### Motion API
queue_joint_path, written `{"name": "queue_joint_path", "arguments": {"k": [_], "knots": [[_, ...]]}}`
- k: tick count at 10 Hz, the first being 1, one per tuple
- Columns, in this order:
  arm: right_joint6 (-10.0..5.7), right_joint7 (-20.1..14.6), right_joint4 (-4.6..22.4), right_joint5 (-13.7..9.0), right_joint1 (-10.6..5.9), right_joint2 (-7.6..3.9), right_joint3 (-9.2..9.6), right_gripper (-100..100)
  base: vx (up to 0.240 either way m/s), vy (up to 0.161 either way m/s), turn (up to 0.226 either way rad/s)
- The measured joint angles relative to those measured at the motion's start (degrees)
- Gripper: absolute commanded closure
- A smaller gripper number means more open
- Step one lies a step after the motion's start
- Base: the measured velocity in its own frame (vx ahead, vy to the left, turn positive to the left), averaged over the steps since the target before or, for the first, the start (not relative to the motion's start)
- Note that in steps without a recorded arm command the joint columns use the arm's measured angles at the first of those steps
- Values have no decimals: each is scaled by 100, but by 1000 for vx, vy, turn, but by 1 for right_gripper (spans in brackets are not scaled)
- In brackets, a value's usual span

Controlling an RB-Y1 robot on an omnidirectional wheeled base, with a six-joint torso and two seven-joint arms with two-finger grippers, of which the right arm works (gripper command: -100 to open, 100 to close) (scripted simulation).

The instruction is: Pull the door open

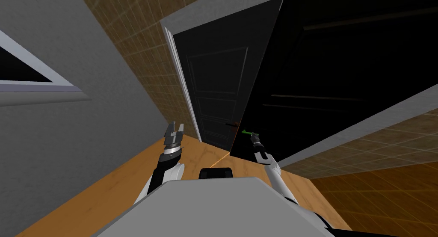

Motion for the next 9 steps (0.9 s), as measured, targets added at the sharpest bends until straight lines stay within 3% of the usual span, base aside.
{"name": "queue_joint_path", "arguments": {"k": [6, 9], "knots": [[-78, -422, -211, 69, 216, -222, 423, 100, -186, -60, 122], [-130, -540, -284, 92, 319, -316, 487, 100, -186, -29, 111]]}}
